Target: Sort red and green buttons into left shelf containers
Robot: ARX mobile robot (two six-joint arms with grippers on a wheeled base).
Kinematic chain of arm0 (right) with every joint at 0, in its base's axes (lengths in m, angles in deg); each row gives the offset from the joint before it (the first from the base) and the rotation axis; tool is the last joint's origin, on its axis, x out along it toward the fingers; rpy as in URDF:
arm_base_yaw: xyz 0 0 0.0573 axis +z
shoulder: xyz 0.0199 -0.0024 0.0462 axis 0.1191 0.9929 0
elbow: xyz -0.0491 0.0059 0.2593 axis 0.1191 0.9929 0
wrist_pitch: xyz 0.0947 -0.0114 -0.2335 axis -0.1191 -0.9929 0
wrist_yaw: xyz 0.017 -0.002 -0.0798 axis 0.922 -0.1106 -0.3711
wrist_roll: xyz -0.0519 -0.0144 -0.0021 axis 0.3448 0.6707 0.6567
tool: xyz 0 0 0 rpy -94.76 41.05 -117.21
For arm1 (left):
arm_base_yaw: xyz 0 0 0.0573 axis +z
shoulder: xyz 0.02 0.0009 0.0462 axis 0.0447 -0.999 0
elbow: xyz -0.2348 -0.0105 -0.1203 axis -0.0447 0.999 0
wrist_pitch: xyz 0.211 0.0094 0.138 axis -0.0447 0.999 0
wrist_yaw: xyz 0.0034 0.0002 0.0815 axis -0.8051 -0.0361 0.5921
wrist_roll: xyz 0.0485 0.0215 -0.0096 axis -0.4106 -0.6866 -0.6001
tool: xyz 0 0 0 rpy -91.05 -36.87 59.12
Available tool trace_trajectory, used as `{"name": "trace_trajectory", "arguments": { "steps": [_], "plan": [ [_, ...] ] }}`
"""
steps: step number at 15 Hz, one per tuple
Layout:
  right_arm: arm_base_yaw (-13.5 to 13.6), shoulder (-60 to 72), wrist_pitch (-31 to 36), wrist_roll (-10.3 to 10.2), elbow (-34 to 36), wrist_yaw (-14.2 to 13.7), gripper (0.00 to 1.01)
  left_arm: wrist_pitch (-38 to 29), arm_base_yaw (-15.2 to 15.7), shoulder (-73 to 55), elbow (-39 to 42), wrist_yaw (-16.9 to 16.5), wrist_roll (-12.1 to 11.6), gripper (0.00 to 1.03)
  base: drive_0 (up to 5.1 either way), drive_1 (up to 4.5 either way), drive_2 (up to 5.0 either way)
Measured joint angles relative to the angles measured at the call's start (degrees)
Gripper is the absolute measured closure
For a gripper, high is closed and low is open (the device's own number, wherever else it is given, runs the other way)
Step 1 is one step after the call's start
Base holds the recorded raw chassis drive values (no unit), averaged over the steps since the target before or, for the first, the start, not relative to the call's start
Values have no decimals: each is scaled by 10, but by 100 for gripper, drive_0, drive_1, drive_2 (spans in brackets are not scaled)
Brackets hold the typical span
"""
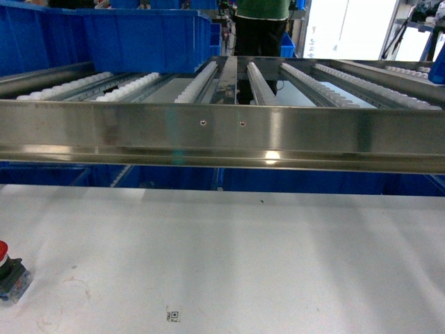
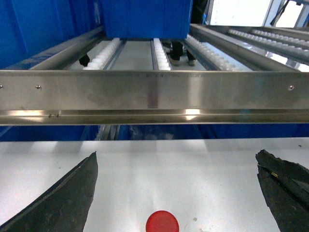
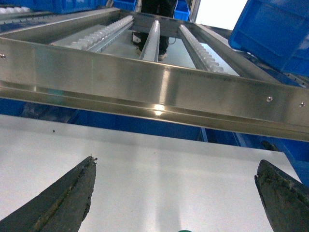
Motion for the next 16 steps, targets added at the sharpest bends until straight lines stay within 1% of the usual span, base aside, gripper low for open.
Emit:
{"name": "trace_trajectory", "arguments": {
  "steps": [1, 2, 3, 4, 5, 6, 12, 16],
  "plan": [
    [-33, 135, -50, 0, -99, 21, 3, 52, -32, -138, -96, -2, -37, 5, 0, 0, 0],
    [-50, 197, -139, -11, -168, 41, 3, 83, -55, -177, -142, 23, -51, 5, 0, 0, 0],
    [-54, 218, -161, -18, -182, 50, 3, 92, -63, -181, -144, 30, -53, 5, 0, 0, 0],
    [-63, 237, -184, -26, -193, 66, 3, 98, -74, -181, -144, 31, -54, 5, 0, 0, 0],
    [-75, 256, -201, -35, -201, 75, 3, 100, -85, -181, -144, 31, -54, 5, 0, 0, 0],
    [-91, 270, -209, -40, -205, 76, 3, 102, -91, -179, -144, 31, -54, 5, 0, 0, 0],
    [-107, 280, -210, -42, -206, 79, 3, 102, -93, -177, -144, 30, -54, 5, 0, 0, 0],
    [-108, 284, -204, -42, -206, 85, 3, 102, -93, -177, -144, 30, -54, 5, 0, 0, 0]
  ]
}}
